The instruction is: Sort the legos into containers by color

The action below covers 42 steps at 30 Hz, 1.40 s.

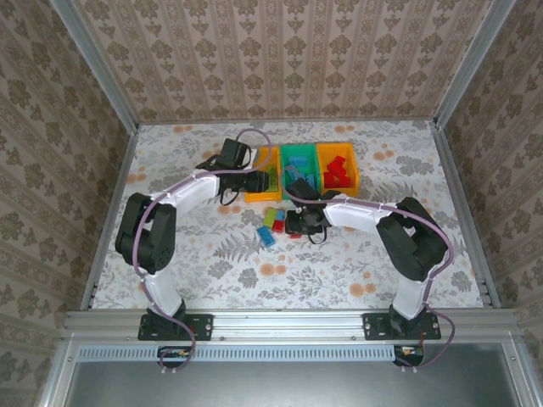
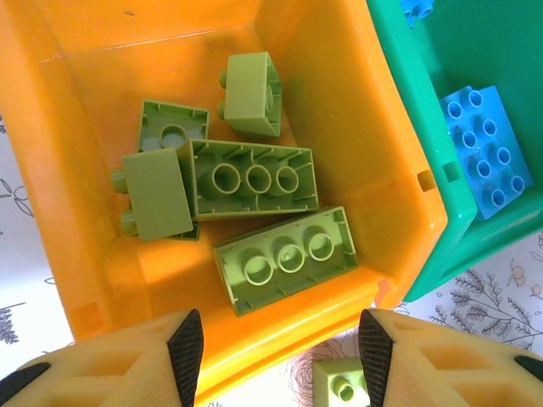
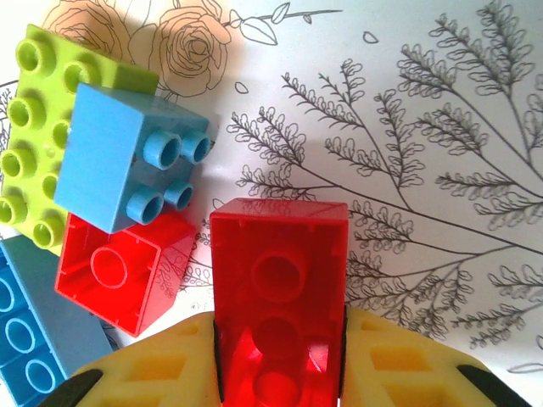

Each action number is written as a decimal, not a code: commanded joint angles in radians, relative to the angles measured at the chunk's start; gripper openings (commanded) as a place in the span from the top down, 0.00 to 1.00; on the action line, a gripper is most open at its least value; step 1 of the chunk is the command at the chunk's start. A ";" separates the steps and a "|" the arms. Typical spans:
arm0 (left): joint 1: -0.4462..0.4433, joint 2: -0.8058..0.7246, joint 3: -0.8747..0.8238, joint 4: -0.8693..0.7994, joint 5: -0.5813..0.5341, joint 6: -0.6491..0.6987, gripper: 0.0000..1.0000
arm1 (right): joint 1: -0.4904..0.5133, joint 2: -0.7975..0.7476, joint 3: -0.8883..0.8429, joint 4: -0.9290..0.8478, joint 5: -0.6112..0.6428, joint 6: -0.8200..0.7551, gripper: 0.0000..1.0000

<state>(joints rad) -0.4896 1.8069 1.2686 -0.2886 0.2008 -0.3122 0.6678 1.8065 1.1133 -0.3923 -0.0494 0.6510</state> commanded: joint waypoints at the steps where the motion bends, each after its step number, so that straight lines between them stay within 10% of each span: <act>1: 0.001 -0.054 -0.024 -0.013 -0.011 0.024 0.46 | -0.012 -0.079 -0.008 -0.049 0.036 -0.025 0.78; 12: -0.027 -0.141 -0.116 0.000 -0.030 0.039 0.46 | -0.223 -0.182 0.054 -0.104 0.093 -0.132 0.77; 26: -0.158 -0.330 -0.346 0.024 -0.128 -0.004 0.31 | -0.441 0.110 0.407 -0.195 0.128 -0.246 0.72; 42: -0.320 -0.396 -0.549 0.056 -0.188 0.076 0.05 | -0.459 0.087 0.386 -0.152 0.056 -0.220 0.22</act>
<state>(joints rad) -0.8040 1.4181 0.7490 -0.2462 0.0284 -0.2924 0.2111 1.9438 1.5101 -0.5400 0.0204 0.4252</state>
